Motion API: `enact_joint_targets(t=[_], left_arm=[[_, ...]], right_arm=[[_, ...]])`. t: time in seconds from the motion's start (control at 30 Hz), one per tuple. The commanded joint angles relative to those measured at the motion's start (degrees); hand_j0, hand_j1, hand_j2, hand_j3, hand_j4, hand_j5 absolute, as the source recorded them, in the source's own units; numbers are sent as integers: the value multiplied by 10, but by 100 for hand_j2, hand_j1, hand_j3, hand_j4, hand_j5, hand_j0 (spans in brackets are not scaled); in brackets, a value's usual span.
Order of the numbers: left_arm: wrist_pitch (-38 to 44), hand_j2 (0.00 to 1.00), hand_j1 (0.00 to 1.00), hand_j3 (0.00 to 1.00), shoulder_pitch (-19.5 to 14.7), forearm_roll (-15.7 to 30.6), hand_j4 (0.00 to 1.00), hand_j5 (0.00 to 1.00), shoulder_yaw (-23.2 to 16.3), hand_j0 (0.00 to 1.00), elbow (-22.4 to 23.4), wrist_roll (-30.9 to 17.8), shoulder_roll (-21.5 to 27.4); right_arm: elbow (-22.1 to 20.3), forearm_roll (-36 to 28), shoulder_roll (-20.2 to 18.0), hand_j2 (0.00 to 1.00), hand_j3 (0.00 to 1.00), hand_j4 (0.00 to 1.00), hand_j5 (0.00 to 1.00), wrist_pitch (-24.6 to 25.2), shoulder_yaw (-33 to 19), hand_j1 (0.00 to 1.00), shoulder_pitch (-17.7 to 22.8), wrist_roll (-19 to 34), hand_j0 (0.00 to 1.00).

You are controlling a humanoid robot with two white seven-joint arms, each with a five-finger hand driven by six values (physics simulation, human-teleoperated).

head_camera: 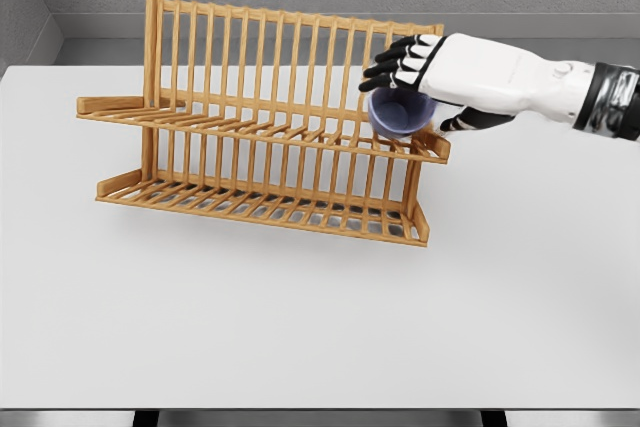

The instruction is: Right arm put cup on second shelf

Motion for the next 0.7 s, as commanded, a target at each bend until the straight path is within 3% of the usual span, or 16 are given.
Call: enact_joint_targets(t=[0.0, 0.07, 0.17, 0.2, 0.4, 0.67], left_arm=[[0, 100, 100, 100, 0, 0, 100, 100, 0, 100, 0, 0, 0], [0, 100, 100, 100, 0, 0, 100, 100, 0, 100, 0, 0, 0], [0, 100, 100, 100, 0, 0, 100, 100, 0, 100, 0, 0, 0], [0, 100, 100, 100, 0, 0, 100, 100, 0, 100, -1, 0, 0], [0, 100, 100, 100, 0, 0, 100, 100, 0, 100, 0, 0, 0], [-4, 100, 100, 100, 0, -1, 100, 100, -3, 100, -1, 0, 0]], right_arm=[[-2, -4, -18, 100, 100, 100, 100, -3, -42, 100, 0, 0, 100], [-2, -4, -35, 100, 100, 100, 100, -7, -86, 100, 3, 0, 100], [5, -10, -51, 100, 100, 100, 100, -51, -203, 100, 73, 0, 100], [6, -10, -48, 100, 100, 100, 100, -54, -221, 100, 94, 0, 100], [25, -9, -38, 100, 100, 100, 100, -54, -225, 100, 157, 0, 100], [18, -9, -13, 100, 100, 100, 100, -54, -219, 100, 165, 0, 100]])
